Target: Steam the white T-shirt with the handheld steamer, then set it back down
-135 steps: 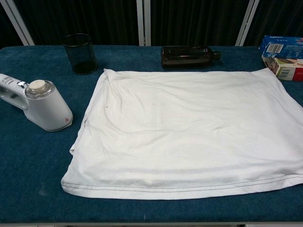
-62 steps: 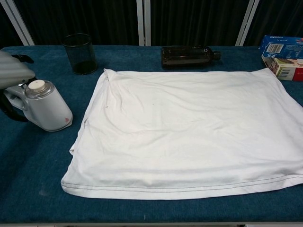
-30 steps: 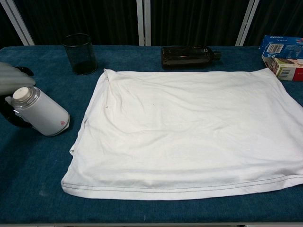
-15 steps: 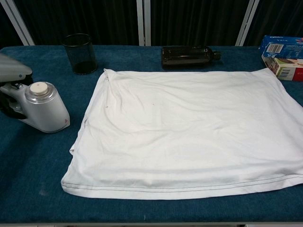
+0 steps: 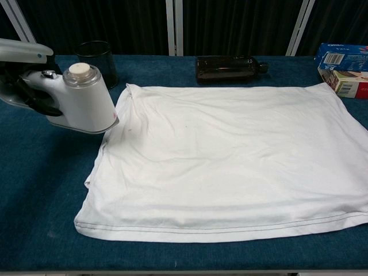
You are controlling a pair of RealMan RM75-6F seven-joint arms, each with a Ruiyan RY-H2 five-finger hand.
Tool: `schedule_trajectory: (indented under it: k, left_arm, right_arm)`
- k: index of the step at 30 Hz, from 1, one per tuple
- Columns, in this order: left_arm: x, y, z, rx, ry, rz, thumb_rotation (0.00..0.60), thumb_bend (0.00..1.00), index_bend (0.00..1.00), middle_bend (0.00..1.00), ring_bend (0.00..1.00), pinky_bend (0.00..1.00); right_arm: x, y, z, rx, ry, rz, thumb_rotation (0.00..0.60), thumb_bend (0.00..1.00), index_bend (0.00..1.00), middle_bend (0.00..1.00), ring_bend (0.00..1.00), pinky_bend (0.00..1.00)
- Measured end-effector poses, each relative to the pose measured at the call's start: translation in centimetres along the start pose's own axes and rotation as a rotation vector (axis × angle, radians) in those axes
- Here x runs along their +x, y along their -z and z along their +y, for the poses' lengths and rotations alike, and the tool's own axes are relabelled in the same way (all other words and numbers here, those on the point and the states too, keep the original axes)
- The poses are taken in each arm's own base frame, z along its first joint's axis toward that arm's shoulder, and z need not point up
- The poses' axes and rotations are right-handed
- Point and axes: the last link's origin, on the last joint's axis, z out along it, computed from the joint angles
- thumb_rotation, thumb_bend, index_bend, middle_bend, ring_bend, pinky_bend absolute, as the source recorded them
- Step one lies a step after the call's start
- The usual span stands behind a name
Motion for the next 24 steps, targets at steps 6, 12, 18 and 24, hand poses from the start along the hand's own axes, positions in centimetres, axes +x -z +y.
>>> schedule_trajectory:
  k: [6,12,18,24]
  left_arm:
    - [-0.5,-1.0,2.7,-0.083,0.13,-0.01,0.386,0.66,0.76,0.89,0.8,0.71]
    - [-1.9,-2.0,6.0,-0.168,0.155,-0.015,0.369,0.66,0.76,0.89,0.8,0.71]
    - [-2.7,-3.0,8.4,-0.209,0.065,0.003,0.335,0.66,0.76,0.89,0.8,0.71]
    - [-3.8,-4.2,10.9,-0.223,-0.031,0.004,0.308,0.65,0.76,0.89,0.8,0.71]
  right_arm:
    - [-2.1,-0.5,-1.1,0.05,0.016,-0.125,0.6,0.28,0.0,0.0,0.0,0.05]
    - [-5.7,-1.4,-3.1,0.143,0.038,-0.321,0.6,0.7,0.0,0.03,0.0,0.11]
    - [-9.5,-2.2,-5.2,0.224,0.057,-0.484,0.6,0.92,0.03,0.08,0.01,0.14]
    - [-12.5,-2.8,-6.5,0.279,0.068,-0.566,0.6,0.99,0.06,0.11,0.03,0.16]
